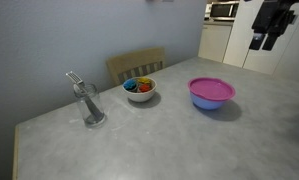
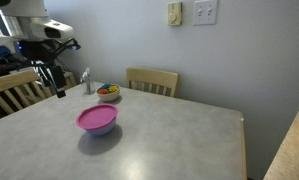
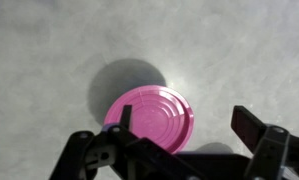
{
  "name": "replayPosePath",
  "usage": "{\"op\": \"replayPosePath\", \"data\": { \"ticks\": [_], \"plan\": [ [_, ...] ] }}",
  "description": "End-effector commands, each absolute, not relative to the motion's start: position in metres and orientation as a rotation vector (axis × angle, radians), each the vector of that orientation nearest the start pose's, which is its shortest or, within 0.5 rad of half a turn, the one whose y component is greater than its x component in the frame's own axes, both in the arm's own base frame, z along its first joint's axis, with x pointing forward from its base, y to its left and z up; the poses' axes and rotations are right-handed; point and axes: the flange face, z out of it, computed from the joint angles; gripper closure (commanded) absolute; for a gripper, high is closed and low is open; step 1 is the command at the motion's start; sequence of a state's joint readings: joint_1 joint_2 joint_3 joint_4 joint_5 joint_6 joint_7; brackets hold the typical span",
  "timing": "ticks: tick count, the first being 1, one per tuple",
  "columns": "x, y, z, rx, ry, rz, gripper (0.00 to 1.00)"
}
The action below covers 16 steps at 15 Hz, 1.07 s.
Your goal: Put the pink plate on the table
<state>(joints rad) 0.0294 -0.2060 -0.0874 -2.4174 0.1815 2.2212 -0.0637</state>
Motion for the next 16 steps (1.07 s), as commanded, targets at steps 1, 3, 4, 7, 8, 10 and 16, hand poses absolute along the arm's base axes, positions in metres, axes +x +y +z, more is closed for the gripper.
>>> {"op": "replayPosePath", "data": {
  "ticks": [1, 3, 4, 7, 8, 10, 16],
  "plan": [
    [0.512, 0.003, 0.363, -3.029, 0.061, -0.014, 0.0],
    [0.53, 0.021, 0.337, -3.036, 0.021, 0.03, 0.0],
    [0.506, 0.01, 0.361, -3.02, 0.05, 0.003, 0.0],
    [0.513, 0.016, 0.349, -3.022, 0.04, 0.028, 0.0],
    [0.512, 0.015, 0.353, -3.021, 0.043, 0.017, 0.0],
    [0.512, 0.012, 0.36, -3.021, 0.049, -0.002, 0.0],
    [0.548, 0.027, 0.326, -3.005, 0.032, -0.002, 0.0]
  ]
}}
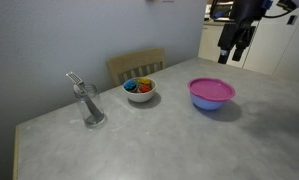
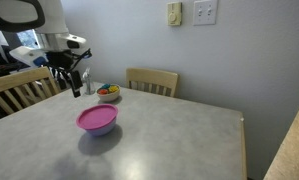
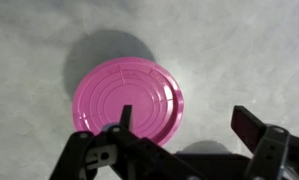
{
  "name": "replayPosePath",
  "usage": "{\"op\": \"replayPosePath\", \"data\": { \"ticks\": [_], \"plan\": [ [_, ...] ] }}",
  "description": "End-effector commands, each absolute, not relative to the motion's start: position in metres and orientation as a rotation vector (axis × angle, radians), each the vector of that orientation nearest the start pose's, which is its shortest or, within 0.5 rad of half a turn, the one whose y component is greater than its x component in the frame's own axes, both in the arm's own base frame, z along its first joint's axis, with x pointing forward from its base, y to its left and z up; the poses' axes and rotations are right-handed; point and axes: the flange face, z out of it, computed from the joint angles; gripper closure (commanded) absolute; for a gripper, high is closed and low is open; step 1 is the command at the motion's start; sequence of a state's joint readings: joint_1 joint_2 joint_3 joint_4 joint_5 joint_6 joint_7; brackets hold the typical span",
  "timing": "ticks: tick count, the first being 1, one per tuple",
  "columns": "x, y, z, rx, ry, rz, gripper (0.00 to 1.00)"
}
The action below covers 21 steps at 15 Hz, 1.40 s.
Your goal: Put the pink plate on the table
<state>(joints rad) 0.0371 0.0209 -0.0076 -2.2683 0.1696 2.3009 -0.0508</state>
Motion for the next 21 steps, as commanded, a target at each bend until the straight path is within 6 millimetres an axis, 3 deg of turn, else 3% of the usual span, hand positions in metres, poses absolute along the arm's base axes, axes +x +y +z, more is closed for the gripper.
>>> {"op": "replayPosePath", "data": {
  "ticks": [1, 6, 9, 14, 21],
  "plan": [
    [0.557, 0.031, 0.317, -3.015, 0.019, 0.029, 0.0],
    [0.595, 0.064, 0.268, -3.055, -0.073, 0.155, 0.0],
    [0.61, 0.071, 0.245, -3.148, -0.065, 0.184, 0.0],
    [0.62, 0.077, 0.232, -3.171, -0.004, 0.21, 0.0],
    [0.608, 0.085, 0.228, -3.09, 0.118, 0.306, 0.0]
  ]
}}
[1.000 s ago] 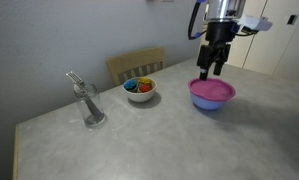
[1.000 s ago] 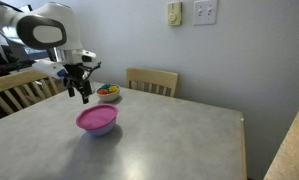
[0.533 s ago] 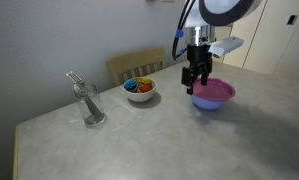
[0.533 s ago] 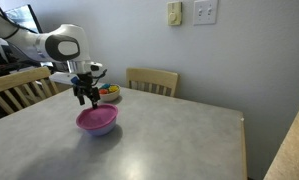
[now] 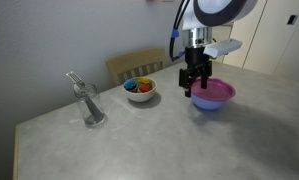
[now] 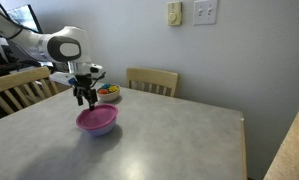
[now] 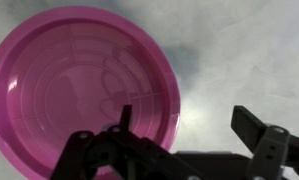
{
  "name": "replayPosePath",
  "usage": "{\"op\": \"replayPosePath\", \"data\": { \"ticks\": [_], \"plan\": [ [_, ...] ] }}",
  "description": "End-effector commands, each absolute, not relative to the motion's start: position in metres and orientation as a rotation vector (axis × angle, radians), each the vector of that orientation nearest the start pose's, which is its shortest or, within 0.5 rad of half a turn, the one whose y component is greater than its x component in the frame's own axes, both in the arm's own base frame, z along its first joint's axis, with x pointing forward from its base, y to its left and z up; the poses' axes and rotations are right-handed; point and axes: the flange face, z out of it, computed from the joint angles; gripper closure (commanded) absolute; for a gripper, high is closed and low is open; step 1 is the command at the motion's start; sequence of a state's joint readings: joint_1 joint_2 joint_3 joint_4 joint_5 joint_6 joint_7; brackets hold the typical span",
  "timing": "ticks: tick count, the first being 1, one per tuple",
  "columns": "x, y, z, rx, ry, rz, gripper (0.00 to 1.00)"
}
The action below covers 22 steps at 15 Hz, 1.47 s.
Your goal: Put the pink plate on the table
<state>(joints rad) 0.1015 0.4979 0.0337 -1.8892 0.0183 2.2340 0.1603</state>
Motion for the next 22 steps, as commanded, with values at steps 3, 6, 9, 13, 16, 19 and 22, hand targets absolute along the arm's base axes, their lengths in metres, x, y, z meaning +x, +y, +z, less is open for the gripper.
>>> {"op": "replayPosePath", "data": {
  "ticks": [3, 6, 9, 13, 16, 19, 22],
  "plan": [
    [0.604, 0.079, 0.223, -3.078, 0.165, 0.337, 0.0],
    [0.605, 0.071, 0.224, -3.078, 0.188, 0.337, 0.0],
    [0.607, 0.066, 0.224, -3.082, 0.198, 0.331, 0.0],
    [0.608, 0.067, 0.22, -3.078, 0.188, 0.345, 0.09],
    [0.607, 0.07, 0.216, -3.082, 0.18, 0.366, 0.28],
    [0.606, 0.069, 0.215, -3.082, 0.176, 0.376, 0.53],
    [0.605, 0.068, 0.215, -3.083, 0.179, 0.382, 0.73]
  ]
}}
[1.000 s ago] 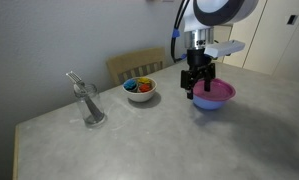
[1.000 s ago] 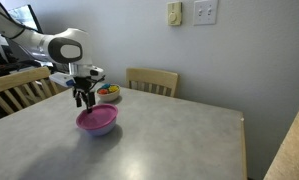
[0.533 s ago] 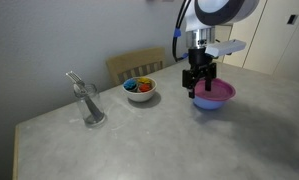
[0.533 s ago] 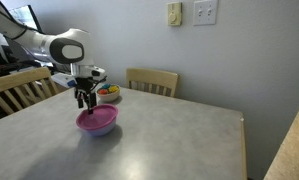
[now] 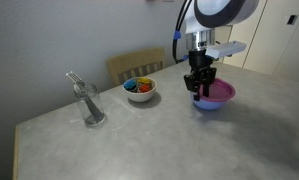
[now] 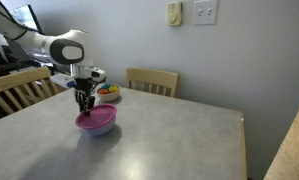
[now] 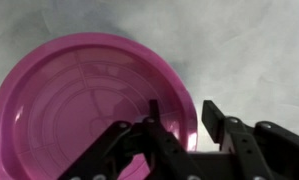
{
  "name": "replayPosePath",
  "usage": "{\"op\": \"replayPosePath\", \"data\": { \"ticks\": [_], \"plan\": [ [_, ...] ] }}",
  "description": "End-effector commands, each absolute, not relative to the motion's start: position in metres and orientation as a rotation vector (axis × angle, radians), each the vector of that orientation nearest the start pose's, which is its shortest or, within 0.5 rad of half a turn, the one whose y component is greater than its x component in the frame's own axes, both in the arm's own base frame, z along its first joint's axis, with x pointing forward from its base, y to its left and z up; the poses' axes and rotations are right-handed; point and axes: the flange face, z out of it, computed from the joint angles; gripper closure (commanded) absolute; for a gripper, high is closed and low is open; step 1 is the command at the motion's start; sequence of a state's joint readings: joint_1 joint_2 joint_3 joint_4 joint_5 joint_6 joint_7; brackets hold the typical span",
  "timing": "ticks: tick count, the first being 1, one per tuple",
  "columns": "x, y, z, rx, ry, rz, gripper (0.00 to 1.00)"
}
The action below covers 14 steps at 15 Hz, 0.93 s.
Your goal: Put the pink plate on the table
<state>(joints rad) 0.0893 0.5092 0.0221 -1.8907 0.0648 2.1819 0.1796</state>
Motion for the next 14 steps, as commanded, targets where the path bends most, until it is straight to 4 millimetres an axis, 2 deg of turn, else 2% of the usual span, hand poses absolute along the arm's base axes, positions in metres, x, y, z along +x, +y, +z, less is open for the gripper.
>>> {"op": "replayPosePath", "data": {
  "ticks": [1, 4, 10, 14],
  "plan": [
    [0.604, 0.068, 0.216, -3.084, 0.184, 0.385, 0.81],
    [0.604, 0.066, 0.216, -3.084, 0.207, 0.384, 1.0],
    [0.603, 0.061, 0.224, -3.093, 0.221, 0.374, 0.97],
    [0.597, 0.063, 0.244, -3.118, 0.189, 0.409, 0.97]
  ]
}}
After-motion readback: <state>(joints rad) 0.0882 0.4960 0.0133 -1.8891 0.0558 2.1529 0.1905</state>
